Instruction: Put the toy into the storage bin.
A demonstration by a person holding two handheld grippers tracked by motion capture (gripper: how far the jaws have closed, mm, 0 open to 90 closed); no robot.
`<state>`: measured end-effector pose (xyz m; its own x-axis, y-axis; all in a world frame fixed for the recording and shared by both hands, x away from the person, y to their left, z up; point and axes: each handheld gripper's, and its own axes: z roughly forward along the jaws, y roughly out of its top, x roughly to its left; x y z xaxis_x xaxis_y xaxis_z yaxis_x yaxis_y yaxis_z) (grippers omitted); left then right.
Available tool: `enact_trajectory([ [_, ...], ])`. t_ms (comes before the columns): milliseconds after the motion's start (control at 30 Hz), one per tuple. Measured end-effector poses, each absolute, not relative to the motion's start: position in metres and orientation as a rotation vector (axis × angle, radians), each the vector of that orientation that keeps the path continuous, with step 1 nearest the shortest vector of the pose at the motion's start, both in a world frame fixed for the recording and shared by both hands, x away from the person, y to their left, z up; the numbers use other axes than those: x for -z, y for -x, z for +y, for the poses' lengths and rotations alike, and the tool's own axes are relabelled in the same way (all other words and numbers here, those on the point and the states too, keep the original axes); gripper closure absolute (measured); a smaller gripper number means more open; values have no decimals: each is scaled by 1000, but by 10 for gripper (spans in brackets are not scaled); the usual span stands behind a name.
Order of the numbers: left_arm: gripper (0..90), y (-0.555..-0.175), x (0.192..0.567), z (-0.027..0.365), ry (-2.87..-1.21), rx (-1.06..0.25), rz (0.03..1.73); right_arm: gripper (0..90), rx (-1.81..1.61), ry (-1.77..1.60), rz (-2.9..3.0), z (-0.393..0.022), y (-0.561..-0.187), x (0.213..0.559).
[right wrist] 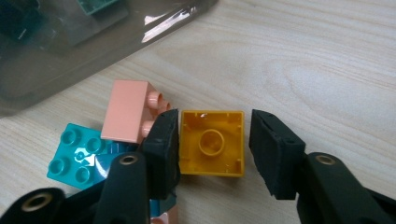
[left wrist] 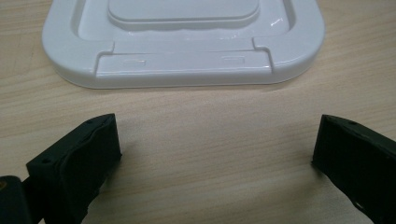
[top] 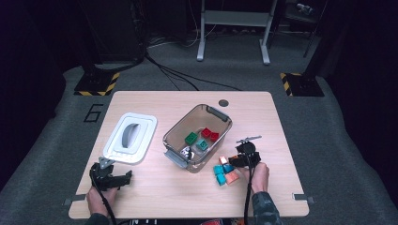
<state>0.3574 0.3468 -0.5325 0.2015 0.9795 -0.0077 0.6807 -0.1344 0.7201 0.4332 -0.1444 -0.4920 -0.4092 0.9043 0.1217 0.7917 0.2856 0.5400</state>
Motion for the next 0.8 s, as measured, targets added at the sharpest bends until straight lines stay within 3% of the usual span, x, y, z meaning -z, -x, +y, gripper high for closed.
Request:
enact_trajectory([
  [467,8,-357,532,347,-1887,-651,1541,572,-806,-1587,2343,-151,-433,499],
  [800,8,-358,533,347,-1878,-654,1546,588,-879,-1620,2263,-171,-439,472],
])
